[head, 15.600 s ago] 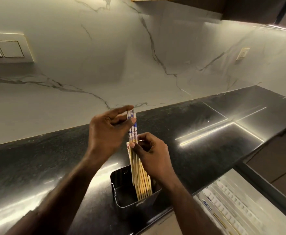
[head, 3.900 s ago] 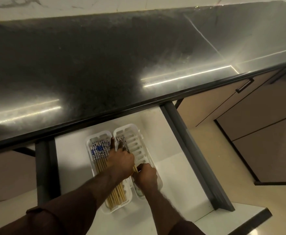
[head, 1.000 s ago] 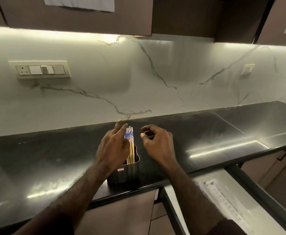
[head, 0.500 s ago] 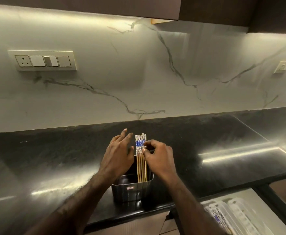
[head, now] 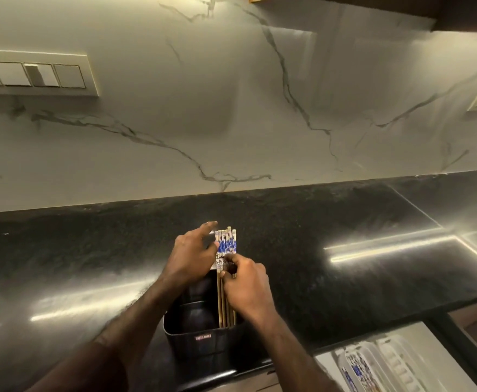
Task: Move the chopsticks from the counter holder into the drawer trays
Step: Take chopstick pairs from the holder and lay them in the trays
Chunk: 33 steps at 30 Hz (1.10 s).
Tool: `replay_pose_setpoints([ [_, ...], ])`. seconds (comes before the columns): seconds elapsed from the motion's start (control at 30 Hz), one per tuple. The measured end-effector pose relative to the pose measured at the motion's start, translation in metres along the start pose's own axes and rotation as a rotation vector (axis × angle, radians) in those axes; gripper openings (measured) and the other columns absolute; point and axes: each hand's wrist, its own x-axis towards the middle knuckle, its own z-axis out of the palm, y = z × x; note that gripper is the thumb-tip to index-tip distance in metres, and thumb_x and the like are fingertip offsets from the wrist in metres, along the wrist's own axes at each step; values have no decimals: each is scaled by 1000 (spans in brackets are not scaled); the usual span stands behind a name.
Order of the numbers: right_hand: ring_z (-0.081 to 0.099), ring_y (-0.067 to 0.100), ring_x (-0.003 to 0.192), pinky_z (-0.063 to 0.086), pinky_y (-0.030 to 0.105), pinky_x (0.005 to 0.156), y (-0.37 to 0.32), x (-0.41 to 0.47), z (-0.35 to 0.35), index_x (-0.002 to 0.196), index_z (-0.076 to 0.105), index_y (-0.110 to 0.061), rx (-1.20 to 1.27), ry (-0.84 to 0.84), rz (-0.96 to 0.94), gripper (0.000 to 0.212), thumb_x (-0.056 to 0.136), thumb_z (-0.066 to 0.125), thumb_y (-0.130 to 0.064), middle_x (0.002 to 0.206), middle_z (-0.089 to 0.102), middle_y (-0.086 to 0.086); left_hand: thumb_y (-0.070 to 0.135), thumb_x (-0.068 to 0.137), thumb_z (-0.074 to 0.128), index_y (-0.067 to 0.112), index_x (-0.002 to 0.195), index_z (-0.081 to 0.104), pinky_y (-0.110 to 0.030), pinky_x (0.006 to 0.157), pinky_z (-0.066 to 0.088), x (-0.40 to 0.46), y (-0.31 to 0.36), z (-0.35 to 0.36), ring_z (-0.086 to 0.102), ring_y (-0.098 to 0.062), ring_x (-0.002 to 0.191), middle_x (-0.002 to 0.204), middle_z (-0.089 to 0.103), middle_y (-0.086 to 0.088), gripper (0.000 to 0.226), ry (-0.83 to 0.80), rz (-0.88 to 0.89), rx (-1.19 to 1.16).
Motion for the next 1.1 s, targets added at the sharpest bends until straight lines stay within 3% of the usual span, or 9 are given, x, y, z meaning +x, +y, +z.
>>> replay_pose_setpoints([
  [0.1, 64, 5, 91, 44, 13, 73, 0, -1, 4, 129, 58, -28, -9, -1, 21, 38, 92, 59, -19, 106, 71, -6, 16, 88, 66, 18, 135, 54, -22, 96, 47, 5, -4, 0, 61, -9, 112, 129, 63, -4, 49, 7, -33, -81],
  [0.2, 66, 11, 100, 51, 27, 86, -3, -2, 7, 128, 58, -29, -33, 9, 37, 38, 92, 58, -20, 107, 71, -6, 13, 86, 69, 15, 128, 61, -33, 96, 52, 8, -7, 1, 66, -9, 105, 117, 70, -4, 43, -3, -66, -204],
  [0.3, 66, 14, 99, 54, 33, 87, -4, -2, 11, 126, 59, -29, -42, -5, 68, 35, 92, 59, -21, 107, 71, -4, 10, 83, 72, 15, 121, 66, -30, 89, 56, 8, -11, 2, 70, -5, 93, 101, 75, -2, 39, 10, -89, -280],
  [0.4, 66, 11, 96, 53, 26, 81, -5, -1, 13, 126, 60, -28, -49, 4, 85, 34, 92, 60, -24, 108, 70, -4, 6, 79, 76, 17, 116, 69, -25, 85, 57, 7, -14, 3, 69, -2, 91, 101, 75, 0, 39, 17, -116, -374],
  [0.63, 61, 4, 80, 45, 14, 66, -14, 4, 13, 111, 67, -24, -31, 62, 87, 21, 90, 65, -29, 97, 70, -7, 5, 74, 80, 25, 99, 74, -30, 74, 61, 6, -14, -7, 74, -10, 79, 83, 77, 1, 33, 8, -101, -505],
  [0.73, 60, 1, 78, 41, 10, 62, -18, 6, 9, 105, 68, -24, 21, 63, 70, 17, 89, 67, -30, 93, 69, -10, 2, 72, 80, 24, 97, 75, -27, 71, 60, 6, -7, -18, 74, -14, 79, 82, 77, 1, 33, -14, -61, -579],
  [0.87, 64, 1, 86, 52, 20, 79, -24, 5, 0, 102, 70, -25, 158, 37, 57, 16, 87, 70, -30, 94, 70, -11, 0, 71, 79, 19, 98, 75, -29, 73, 60, 12, 10, -41, 75, -17, 80, 84, 77, -2, 33, -49, -2, -649],
  [1.0, 64, -4, 81, 47, 13, 72, -29, -2, -11, 99, 71, -27, 251, -8, 26, 13, 87, 71, -28, 88, 69, -14, 2, 71, 79, 18, 100, 75, -23, 69, 58, 16, 32, -67, 74, -16, 81, 85, 77, -1, 33, -108, 106, -665],
  [1.1, 69, 1, 81, 55, 22, 76, -33, -13, -22, 97, 71, -24, 357, 11, -19, 10, 87, 71, -22, 86, 73, -7, 4, 69, 79, 19, 99, 74, -19, 66, 56, 14, 52, -82, 74, -14, 80, 85, 77, 2, 34, -152, 207, -650],
])
